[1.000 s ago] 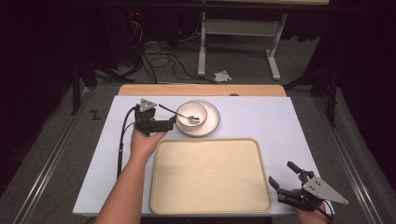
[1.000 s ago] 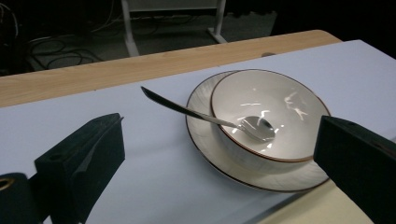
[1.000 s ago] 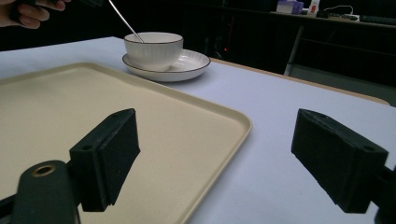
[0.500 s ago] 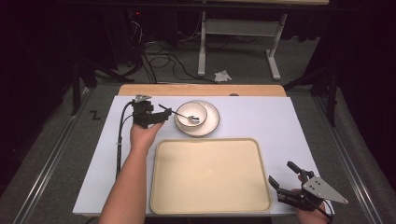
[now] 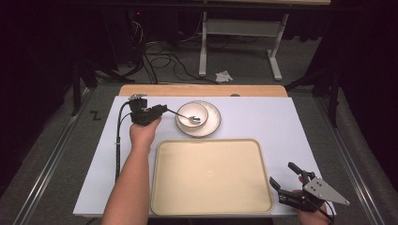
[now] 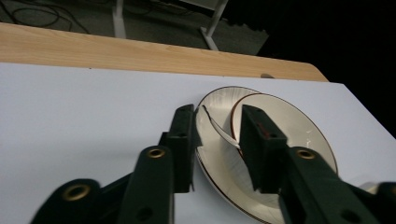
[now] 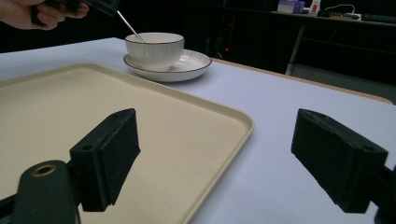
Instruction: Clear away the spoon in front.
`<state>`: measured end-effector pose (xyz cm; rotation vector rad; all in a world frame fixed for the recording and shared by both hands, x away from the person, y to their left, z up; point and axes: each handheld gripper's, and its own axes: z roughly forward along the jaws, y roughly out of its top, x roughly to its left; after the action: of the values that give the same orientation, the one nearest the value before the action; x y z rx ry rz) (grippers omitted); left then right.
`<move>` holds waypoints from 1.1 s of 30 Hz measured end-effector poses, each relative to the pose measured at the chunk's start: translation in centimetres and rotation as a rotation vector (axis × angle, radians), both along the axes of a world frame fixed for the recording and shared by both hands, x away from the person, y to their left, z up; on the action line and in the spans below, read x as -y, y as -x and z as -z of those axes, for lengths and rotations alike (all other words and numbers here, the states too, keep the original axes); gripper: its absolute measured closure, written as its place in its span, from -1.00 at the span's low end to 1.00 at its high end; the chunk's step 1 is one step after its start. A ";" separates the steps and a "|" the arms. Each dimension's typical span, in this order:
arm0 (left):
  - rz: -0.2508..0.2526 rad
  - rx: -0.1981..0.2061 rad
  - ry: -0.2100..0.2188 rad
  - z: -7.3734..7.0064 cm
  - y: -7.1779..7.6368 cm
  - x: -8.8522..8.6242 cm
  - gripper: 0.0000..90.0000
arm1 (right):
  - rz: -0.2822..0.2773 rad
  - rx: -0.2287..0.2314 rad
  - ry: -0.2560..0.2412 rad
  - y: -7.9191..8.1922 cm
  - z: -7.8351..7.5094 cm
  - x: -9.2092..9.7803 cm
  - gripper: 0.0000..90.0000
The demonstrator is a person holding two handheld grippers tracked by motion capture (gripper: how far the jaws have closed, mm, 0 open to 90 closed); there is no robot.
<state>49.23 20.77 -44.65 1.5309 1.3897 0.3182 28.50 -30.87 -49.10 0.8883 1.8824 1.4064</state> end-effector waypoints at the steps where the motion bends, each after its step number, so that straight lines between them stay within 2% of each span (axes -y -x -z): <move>1: 0.006 0.001 -0.002 0.0 0.1 0.1 0.55 | 0.000 0.000 -0.001 0.0 0.0 0.0 -0.64; 4: 0.012 0.008 0.004 -0.1 0.2 0.1 0.66 | 0.000 -0.003 -0.002 0.0 0.0 0.0 -0.64; 9: 0.022 0.039 0.022 -0.6 0.5 0.2 0.91 | -0.007 0.003 0.004 0.0 0.0 -0.1 -0.64; 15: 0.044 0.069 0.052 -0.9 0.8 0.3 0.99 | -0.004 0.003 0.005 0.0 0.0 -0.1 -0.64; 17: 0.053 0.093 0.046 -1.1 1.0 0.6 0.99 | -0.004 0.004 0.004 0.0 0.0 -0.1 -0.64; 23: 0.070 0.112 0.042 -1.2 1.2 1.0 1.00 | -0.005 0.003 0.004 0.0 0.0 -0.1 -0.64; 24: 0.069 0.134 0.040 -1.5 1.4 1.2 1.00 | -0.005 0.003 0.002 0.0 0.0 -0.1 -0.64; 26: 0.067 0.142 0.038 -1.6 1.5 1.3 1.00 | -0.005 0.005 0.002 0.0 0.0 -0.1 -0.64; 29: 0.055 0.180 0.032 -2.1 2.0 1.6 1.00 | -0.003 0.005 -0.003 0.0 0.0 -0.1 -0.64; 32: 0.049 0.218 -0.006 -2.7 2.7 1.9 1.00 | -0.003 0.007 -0.003 0.0 0.0 -0.1 -0.64; 33: 0.051 0.239 -0.032 -2.9 3.1 2.1 1.00 | -0.002 0.007 -0.002 0.0 -0.1 -0.2 -0.64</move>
<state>46.12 18.69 -41.71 1.4991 1.1614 0.4776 28.47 -30.71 -49.04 0.8816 1.8778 1.4106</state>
